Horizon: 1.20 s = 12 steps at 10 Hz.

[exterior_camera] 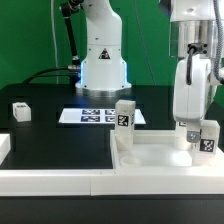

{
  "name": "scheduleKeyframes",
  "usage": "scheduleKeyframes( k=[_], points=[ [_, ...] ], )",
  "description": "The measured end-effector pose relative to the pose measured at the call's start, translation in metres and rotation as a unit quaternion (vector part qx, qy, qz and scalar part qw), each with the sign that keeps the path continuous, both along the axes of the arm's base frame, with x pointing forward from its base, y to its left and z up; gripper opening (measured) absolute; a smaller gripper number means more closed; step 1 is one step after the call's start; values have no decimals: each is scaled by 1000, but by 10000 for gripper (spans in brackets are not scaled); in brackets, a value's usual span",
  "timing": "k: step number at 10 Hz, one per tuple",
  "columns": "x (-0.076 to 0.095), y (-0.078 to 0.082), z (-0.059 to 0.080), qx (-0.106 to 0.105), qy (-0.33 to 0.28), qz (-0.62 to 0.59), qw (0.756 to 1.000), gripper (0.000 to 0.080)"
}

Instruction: Assemble square table

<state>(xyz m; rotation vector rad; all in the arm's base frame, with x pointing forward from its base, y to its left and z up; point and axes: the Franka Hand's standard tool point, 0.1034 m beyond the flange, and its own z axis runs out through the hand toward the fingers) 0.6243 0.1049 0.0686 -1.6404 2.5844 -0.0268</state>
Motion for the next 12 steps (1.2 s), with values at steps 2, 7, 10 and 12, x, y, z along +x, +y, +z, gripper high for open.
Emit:
scheduleKeyframes(
  k=[2, 7, 10, 12],
  points=[
    [-1, 0, 0, 2, 0, -5, 1000, 300],
    [-1, 0, -2, 2, 1, 14, 1000, 620],
    [-5, -17, 22, 1, -17, 68, 998, 648],
    [-5, -35, 38, -2, -30, 76, 997, 649]
  ],
)
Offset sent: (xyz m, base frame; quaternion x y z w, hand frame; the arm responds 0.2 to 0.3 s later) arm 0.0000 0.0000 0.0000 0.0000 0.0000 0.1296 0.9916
